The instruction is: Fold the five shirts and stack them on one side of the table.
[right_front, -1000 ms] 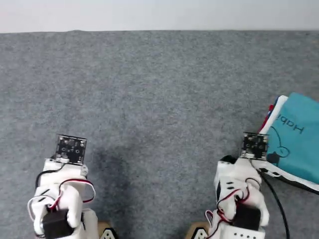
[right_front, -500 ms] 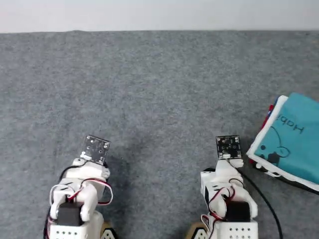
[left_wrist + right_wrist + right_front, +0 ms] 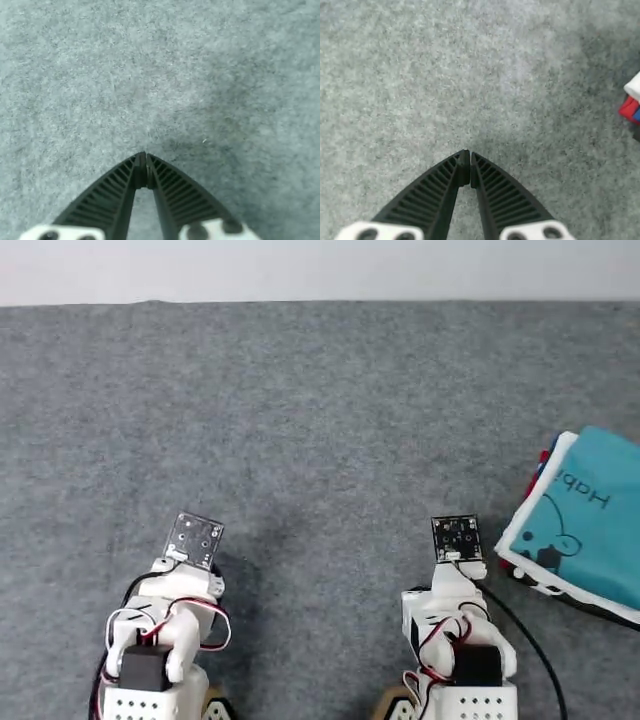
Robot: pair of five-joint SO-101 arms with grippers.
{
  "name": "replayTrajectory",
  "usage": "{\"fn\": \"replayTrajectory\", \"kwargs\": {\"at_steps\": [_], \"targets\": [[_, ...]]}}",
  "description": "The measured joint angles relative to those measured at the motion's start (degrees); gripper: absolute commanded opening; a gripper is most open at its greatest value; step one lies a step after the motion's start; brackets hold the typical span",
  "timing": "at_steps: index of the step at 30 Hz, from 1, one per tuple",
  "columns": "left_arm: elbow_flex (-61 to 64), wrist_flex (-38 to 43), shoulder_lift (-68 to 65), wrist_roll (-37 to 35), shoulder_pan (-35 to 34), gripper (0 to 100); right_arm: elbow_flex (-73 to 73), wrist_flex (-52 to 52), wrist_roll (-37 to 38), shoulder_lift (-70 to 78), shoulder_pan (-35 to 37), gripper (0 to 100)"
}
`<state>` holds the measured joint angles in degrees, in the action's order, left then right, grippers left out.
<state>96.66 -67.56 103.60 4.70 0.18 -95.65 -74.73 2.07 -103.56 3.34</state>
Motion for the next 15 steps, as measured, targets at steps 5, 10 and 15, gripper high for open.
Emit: {"fn": "replayTrajectory", "kwargs": {"at_steps": [5, 10, 15], "targets": [[0.00, 0.00, 0.00, -2.11, -0.09, 1, 0.00, 0.00, 0.00, 0.00, 0.00, 0.9], [0.00, 0.00, 0.00, -2.37, -0.09, 1, 0.00, 0.00, 0.00, 0.00, 0.00, 0.9], [0.00, 0.00, 0.00, -2.37, -0.09, 1, 0.00, 0.00, 0.00, 0.00, 0.00, 0.9]]}}
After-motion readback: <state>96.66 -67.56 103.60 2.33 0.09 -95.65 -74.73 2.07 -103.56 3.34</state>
